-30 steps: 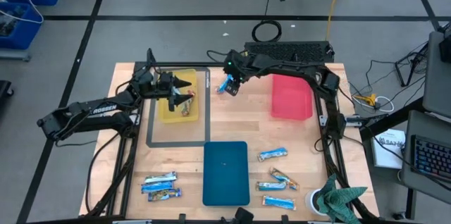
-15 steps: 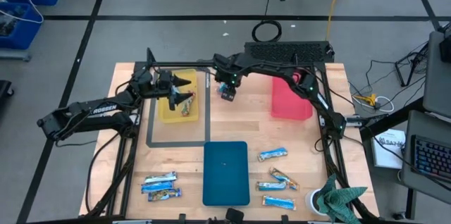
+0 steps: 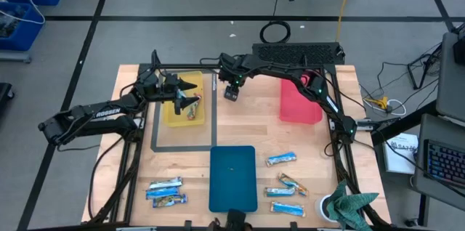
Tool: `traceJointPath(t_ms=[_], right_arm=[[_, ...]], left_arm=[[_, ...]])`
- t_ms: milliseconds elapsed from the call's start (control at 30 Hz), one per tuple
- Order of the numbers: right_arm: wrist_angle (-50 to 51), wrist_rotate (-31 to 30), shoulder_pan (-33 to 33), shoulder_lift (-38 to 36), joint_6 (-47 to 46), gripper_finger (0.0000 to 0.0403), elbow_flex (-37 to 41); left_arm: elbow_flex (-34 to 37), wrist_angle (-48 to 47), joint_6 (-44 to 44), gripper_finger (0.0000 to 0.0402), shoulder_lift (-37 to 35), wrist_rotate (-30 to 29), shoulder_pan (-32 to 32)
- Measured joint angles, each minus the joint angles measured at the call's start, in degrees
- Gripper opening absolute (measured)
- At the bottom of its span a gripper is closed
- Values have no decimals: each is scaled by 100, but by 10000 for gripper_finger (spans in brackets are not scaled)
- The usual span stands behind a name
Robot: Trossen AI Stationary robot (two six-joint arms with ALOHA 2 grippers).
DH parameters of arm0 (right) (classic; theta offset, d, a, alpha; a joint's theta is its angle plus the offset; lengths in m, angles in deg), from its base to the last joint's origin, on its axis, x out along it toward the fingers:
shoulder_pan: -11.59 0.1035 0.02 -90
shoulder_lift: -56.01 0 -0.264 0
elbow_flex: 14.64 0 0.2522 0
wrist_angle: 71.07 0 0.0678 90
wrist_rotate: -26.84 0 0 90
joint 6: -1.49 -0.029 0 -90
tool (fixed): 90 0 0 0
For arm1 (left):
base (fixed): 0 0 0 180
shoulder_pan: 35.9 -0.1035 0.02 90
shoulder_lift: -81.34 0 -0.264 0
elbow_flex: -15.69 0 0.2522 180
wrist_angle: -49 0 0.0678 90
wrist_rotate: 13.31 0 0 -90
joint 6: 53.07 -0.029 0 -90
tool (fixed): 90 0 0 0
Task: Pick and place Granola Bars by type
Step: Put the red granola bar into the yellow bin
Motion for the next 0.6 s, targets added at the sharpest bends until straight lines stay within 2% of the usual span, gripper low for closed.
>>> traceJointPath(t_ms=[100,200,600], right_arm=[[-385,16,0,9,-155,208,0],[-534,285,2,5,-312,208,0],[-173,576,-118,236,-572,208,2]], left_arm=[[0,-1,-18,340,1,-2,0],[0,-9,-39,341,1,0,0],[0,-13,-12,339,1,-2,0]])
